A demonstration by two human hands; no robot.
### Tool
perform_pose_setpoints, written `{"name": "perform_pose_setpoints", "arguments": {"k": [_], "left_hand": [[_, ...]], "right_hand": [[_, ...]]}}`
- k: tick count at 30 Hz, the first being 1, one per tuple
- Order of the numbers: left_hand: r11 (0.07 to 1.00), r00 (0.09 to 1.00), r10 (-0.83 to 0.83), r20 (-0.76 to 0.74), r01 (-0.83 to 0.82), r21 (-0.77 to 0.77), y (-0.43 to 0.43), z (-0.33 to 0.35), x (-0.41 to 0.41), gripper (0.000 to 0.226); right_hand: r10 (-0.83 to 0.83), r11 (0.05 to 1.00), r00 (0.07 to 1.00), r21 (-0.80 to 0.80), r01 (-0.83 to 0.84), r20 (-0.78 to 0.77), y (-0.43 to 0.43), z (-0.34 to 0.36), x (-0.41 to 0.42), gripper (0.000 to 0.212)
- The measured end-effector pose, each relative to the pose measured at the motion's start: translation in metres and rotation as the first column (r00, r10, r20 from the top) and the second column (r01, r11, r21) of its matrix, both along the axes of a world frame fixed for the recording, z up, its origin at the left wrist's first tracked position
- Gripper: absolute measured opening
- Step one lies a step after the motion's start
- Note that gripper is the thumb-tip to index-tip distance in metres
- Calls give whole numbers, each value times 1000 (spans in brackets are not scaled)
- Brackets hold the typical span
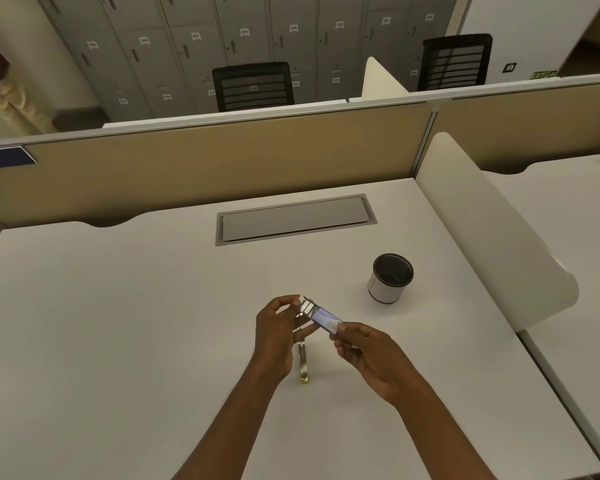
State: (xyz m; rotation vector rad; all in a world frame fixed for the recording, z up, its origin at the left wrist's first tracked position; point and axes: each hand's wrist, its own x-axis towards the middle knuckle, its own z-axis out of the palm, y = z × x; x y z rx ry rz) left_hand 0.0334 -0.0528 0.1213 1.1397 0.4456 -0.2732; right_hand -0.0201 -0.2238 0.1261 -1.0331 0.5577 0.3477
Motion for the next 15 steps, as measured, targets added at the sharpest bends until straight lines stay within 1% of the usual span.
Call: {"name": "perform_pose_setpoints", "arguments": {"k": [3, 8, 15], "left_hand": [[1000, 1000, -5, 4, 5, 9, -1, -5, -1, 11], [1000, 1000, -1, 16, 0, 23, -3, -15, -1, 10], [994, 995, -98, 29, 96, 60, -7, -19, -3, 12]], "right_hand": [[-24, 1000, 1000, -1, 24, 14, 0, -1, 2, 18], [-11, 1000, 999, -24, 12, 33, 0, 1, 4, 15], [-19, 998, 1000, -65, 21, 21, 0, -2, 7, 12]]}}
